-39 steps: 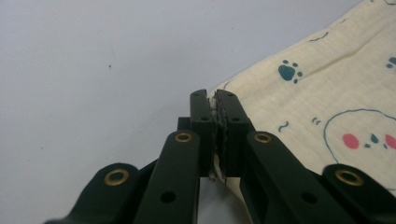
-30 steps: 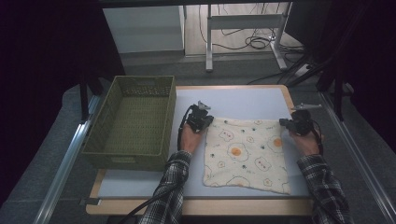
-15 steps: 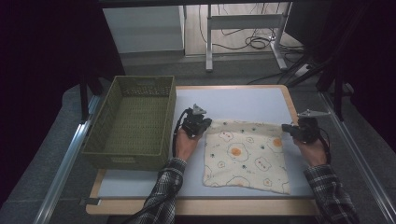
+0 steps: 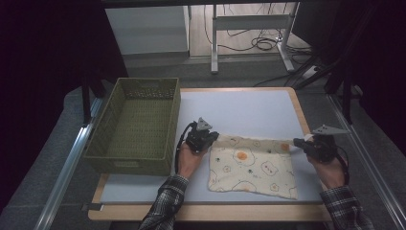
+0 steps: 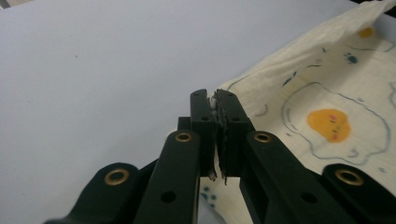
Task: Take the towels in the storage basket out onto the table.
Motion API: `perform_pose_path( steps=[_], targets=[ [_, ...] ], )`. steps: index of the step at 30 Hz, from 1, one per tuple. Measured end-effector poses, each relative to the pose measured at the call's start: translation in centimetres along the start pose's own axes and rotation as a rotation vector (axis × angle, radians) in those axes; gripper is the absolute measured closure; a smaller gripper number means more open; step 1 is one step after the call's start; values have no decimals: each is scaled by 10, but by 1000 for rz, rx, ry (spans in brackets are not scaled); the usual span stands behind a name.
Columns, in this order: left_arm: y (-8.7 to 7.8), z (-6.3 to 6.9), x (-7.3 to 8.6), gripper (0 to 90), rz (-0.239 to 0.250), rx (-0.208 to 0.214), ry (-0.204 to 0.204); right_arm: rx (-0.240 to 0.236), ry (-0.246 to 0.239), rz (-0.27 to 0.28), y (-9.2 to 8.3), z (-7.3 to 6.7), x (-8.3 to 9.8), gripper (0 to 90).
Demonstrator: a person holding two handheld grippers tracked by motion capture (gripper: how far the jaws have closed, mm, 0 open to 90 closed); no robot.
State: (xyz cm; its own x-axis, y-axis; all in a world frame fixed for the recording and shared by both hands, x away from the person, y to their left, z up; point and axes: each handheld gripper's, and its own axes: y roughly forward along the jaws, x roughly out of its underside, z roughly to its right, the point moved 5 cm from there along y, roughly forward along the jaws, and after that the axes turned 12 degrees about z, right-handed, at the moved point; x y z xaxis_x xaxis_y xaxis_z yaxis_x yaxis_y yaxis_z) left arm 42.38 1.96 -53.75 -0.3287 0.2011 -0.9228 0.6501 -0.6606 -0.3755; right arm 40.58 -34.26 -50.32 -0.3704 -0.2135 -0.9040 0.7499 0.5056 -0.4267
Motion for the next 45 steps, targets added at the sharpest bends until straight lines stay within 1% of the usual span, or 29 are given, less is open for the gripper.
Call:
perform_pose_path(
  steps=[4, 8, 10, 13, 16, 20, 27, 31, 33, 37, 39, 43, 45],
  targets=[
    [-9, 8, 2, 869, 8, 18, 5, -5, -4, 2, -10, -7, 4, 900],
    [-19, 16, 7, 869, 11, 35, 14, -15, -18, -5, -21, -14, 9, 900],
    [-24, 20, 10, 869, 19, 45, 7, -23, -20, -7, -27, -17, 11, 900],
    [-29, 26, 15, 869, 20, 57, 7, -32, -28, -8, -34, -24, 15, 900],
    [-34, 32, 20, 869, 15, 66, 16, -38, -38, -14, -40, -30, 19, 900],
    [-42, 39, 26, 868, 20, 80, 10, -50, -51, -27, -47, -38, 26, 900],
    [-57, 51, 33, 868, 39, 103, 3, -63, -55, -37, -59, -49, 39, 900],
    [-64, 58, 37, 868, 48, 112, 2, -68, -53, -40, -67, -53, 47, 900],
    [-67, 63, 40, 867, 47, 113, 12, -76, -50, -40, -71, -57, 52, 900],
    [-74, 68, 45, 867, 47, 116, 18, -85, -50, -51, -76, -64, 60, 900],
    [-79, 70, 46, 867, 52, 119, 14, -87, -58, -56, -78, -67, 64, 900],
    [-84, 75, 52, 866, 45, 125, 17, -95, -58, -58, -84, -72, 68, 900],
    [-85, 77, 56, 865, 34, 125, 25, -100, -54, -56, -87, -75, 69, 900]
  ],
)
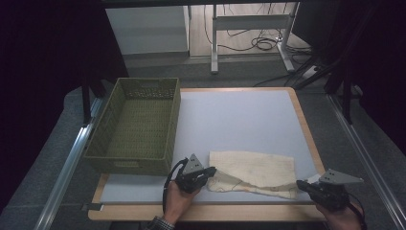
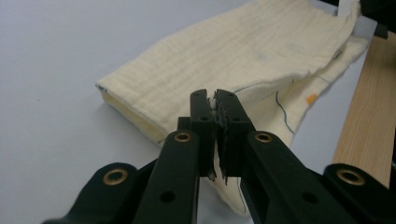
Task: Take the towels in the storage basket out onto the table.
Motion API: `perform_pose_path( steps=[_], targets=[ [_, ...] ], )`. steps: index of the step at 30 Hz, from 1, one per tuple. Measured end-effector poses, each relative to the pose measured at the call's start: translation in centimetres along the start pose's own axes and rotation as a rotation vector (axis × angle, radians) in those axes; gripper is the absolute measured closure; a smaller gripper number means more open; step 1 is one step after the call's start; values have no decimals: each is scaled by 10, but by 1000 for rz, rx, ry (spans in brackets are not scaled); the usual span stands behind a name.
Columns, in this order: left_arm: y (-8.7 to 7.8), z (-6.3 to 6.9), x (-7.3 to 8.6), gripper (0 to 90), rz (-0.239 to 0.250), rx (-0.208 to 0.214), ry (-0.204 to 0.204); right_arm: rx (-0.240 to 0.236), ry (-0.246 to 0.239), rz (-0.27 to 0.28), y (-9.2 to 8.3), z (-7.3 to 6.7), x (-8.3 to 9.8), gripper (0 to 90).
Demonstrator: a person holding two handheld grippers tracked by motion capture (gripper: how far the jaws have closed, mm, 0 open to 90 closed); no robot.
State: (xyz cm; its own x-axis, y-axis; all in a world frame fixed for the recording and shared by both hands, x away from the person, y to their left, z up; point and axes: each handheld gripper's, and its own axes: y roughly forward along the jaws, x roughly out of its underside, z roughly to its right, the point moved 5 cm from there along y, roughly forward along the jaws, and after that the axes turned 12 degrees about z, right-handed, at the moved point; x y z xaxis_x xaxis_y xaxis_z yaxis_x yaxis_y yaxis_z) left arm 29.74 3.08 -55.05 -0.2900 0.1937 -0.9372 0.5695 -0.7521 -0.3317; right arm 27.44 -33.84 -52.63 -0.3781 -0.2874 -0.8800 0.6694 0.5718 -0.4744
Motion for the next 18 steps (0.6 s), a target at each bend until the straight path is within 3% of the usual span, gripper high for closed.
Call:
perform_pose_path(
  steps=[8, 13, 15, 18],
  targets=[
    [-9, 5, 6, 865, 6, 4, -10, -20, -4, -9, -6, -10, 5, 900],
    [-10, 10, 15, 857, -26, 19, 0, -33, 0, -29, -6, -16, 14, 899],
    [-11, 13, 19, 844, -47, 27, 7, -33, 0, -38, -6, -17, 18, 897],
    [-14, 15, 23, 786, -44, 39, -16, -42, 24, -40, -7, -16, 22, 863]
  ],
)
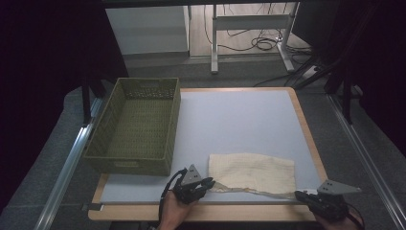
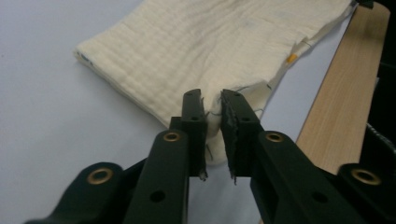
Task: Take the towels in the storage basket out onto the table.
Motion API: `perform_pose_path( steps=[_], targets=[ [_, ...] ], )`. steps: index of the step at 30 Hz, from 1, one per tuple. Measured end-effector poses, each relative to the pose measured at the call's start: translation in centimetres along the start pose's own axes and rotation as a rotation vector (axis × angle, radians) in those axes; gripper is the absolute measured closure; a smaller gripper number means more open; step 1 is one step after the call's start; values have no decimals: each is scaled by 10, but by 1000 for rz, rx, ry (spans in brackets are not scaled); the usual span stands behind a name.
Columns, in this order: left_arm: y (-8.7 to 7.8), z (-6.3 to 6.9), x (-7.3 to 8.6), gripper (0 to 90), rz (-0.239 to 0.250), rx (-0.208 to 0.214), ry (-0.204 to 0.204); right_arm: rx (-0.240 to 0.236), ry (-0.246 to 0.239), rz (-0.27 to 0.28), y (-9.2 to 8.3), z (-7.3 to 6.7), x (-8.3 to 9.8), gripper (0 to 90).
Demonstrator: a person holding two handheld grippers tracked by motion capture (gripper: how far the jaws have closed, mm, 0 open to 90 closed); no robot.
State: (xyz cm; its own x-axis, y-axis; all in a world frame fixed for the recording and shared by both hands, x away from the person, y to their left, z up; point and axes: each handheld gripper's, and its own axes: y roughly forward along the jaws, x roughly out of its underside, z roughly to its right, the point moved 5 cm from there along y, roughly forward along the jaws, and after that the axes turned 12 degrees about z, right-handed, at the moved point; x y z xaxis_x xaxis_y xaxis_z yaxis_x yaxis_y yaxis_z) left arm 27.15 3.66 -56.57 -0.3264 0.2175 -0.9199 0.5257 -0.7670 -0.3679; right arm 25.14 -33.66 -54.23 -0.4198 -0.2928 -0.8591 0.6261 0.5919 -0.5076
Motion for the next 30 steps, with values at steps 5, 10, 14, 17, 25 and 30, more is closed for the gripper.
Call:
perform_pose_path(
  steps=[5, 10, 14, 17, 25, 30],
  targets=[
    [-10, 3, 5, 684, -7, 16, -28, 12, 0, 14, -9, 1, -4, 804],
    [-24, 1, 4, 574, 8, -3, -39, 39, -10, 34, -22, 5, -13, 770],
    [-21, -8, -6, 517, 26, -37, -43, 57, 0, 48, -26, 13, -23, 731],
    [-11, -15, -16, 489, 31, -61, -42, 65, 2, 51, -19, 20, -30, 706],
    [25, -36, -40, 505, 11, -122, -30, 76, -18, 61, 15, 36, -52, 675],
    [39, -59, -51, 544, 5, -185, -56, 104, -29, 64, 38, 49, -65, 658]
  ],
)
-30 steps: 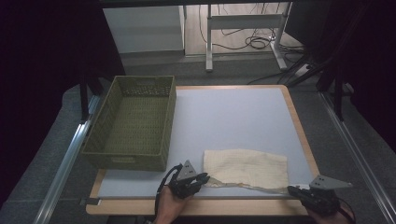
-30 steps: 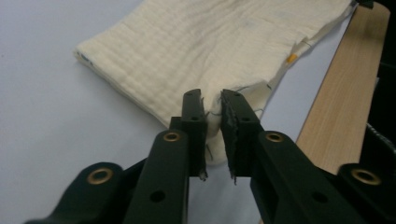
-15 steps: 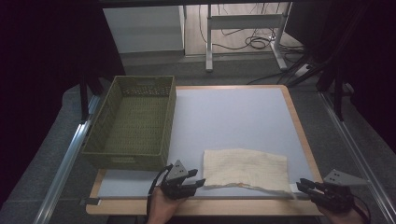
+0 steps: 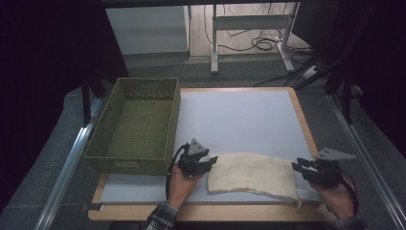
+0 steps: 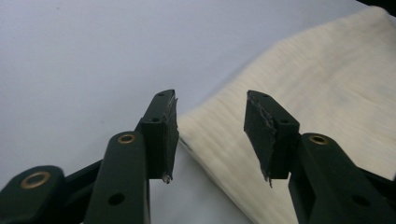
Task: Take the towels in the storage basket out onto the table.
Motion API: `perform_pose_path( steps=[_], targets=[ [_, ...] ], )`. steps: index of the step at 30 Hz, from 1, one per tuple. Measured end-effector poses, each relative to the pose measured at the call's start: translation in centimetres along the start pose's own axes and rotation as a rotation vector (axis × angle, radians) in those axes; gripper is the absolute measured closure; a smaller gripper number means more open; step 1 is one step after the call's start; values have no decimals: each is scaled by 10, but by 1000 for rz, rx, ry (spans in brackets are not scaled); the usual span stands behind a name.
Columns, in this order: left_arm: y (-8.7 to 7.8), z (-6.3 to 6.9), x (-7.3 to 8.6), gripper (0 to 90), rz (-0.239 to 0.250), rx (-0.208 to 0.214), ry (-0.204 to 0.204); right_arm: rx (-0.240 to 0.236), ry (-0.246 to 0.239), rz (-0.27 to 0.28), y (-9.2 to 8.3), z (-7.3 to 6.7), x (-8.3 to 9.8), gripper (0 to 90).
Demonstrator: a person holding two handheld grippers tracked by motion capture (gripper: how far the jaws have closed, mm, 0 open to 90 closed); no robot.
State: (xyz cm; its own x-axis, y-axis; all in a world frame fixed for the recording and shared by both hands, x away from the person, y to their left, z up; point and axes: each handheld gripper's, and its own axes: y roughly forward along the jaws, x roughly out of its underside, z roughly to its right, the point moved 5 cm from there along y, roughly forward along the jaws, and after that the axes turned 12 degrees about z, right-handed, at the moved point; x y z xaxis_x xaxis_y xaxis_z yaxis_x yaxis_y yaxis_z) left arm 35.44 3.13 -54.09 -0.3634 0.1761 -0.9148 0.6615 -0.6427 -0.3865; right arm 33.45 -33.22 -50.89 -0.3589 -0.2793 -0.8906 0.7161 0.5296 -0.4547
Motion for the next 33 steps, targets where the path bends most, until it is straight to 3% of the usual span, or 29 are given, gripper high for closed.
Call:
perform_pose_path(
  steps=[2, 6, 9, 15, 17, 20, 22, 24, 26, 29, 33],
  targets=[
    [6, -6, -1, 552, -6, -7, -16, 14, -6, 1, 9, 4, -3, 641],
    [19, -11, 5, 556, -44, -17, -8, 40, -14, -22, 25, 12, 0, 614],
    [27, -14, 14, 509, -73, -57, 27, 64, -27, -50, 34, 17, 9, 585],
    [33, -10, 20, 493, -120, -40, 58, 60, -26, -75, 44, 21, 27, 564],
    [33, -8, 21, 563, -116, -23, 48, 44, -18, -71, 44, 21, 27, 623],
    [33, -5, 21, 707, -114, 16, 37, -11, 9, -83, 45, 16, 27, 823],
    [33, -2, 21, 823, -113, 39, 45, -18, 20, -95, 45, 14, 26, 860],
    [33, -2, 20, 850, -108, 45, 53, -13, 6, -110, 45, 13, 24, 867],
    [31, -4, 17, 854, -85, 40, 44, -9, -12, -98, 46, 12, 20, 868],
    [26, -8, 10, 855, -34, 3, 35, 3, -31, -68, 48, 15, 8, 867],
    [19, -12, 4, 854, -3, -51, 48, 7, -51, -50, 58, 20, -8, 866]
  ],
)
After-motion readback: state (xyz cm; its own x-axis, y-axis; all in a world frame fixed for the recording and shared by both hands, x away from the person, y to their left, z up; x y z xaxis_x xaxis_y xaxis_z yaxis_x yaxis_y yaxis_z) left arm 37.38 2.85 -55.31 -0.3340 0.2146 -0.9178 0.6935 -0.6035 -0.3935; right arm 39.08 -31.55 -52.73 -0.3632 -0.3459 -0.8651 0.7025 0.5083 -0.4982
